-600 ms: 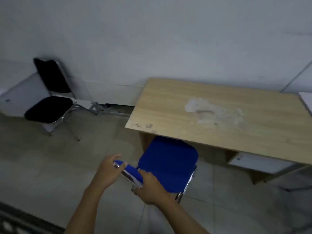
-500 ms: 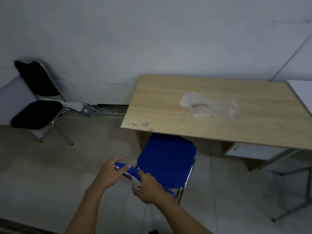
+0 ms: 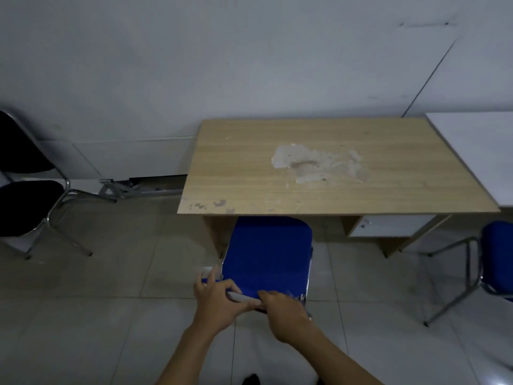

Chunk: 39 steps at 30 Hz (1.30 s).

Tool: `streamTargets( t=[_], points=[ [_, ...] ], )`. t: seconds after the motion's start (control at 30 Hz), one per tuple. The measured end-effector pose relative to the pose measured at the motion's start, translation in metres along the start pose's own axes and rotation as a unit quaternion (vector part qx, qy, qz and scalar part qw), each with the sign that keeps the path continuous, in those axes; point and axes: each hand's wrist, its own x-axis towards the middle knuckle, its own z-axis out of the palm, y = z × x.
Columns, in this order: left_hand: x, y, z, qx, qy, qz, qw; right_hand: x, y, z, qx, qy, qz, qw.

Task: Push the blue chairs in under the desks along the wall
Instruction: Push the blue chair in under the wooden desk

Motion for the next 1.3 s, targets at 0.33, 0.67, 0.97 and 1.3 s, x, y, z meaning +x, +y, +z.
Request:
streamTargets(
  t=[0.33,0.67,0.97,1.3],
  points=[
    [-0.043,0.075,0.079,-0.007,-0.072,0.006,0.997,-0.054,0.123,-0.008,-0.001,0.079,0.055,0.995],
    [-0.034,0.07,0.083,-0.081,-0.02,-0.073,0.994,-0.084,0.142,0.002,0.445,0.127,0.157,0.873],
    [0.016,0.065,0.053,-0.098,-0.019,-0.044,0.994,-0.043,0.135,-0.008,0.451,0.16,0.124,0.869],
    [0.091,0.102,0.053,-0.108,0.019,-0.031,0.994,0.033,0.172,-0.063,0.449,0.173,0.12,0.868]
  ],
)
